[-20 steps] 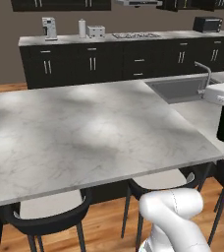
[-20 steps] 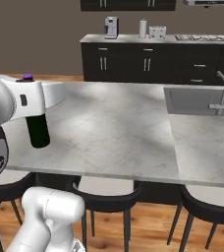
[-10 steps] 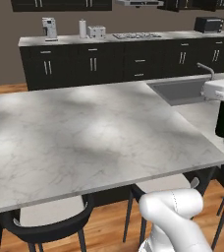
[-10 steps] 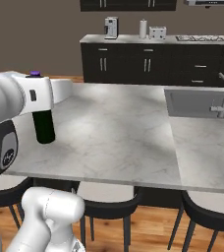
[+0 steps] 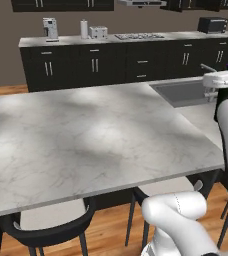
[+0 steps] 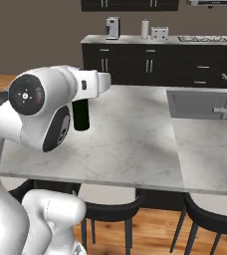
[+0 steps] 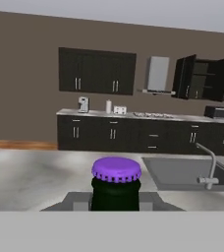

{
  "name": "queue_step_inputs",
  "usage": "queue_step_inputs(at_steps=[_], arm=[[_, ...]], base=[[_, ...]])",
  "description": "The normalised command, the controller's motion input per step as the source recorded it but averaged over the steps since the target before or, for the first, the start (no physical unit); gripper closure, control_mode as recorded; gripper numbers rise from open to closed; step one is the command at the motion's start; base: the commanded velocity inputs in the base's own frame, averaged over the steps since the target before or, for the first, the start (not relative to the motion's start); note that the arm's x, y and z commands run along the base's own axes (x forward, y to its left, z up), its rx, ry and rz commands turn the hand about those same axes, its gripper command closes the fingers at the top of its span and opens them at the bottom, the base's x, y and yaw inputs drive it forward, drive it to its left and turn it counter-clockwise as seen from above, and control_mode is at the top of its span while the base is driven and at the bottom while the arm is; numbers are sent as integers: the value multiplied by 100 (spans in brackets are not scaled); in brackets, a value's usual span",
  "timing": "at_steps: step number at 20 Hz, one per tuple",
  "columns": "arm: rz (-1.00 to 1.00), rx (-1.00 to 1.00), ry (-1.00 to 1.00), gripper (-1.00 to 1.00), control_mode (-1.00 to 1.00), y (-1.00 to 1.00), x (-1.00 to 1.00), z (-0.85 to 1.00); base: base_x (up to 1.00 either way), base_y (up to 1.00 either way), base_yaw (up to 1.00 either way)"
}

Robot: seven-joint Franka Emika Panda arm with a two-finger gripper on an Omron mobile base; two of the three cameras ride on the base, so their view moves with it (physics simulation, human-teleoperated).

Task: Get the candle and the beer from the cabinet and move them to the dining counter.

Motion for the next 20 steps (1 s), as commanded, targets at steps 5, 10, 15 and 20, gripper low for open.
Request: queue_step_inputs(at_steps=[5, 10, 15, 20], arm=[[1, 0, 0, 100, -100, -72, 66, -59], [0, 0, 1, 100, -100, -59, 46, -68], [0, -1, 6, 100, -100, -44, 53, -69], [0, 0, 13, 100, -100, -25, 60, -62]], base=[[0, 0, 0], [0, 0, 0], [0, 0, 0], [0, 0, 0]])
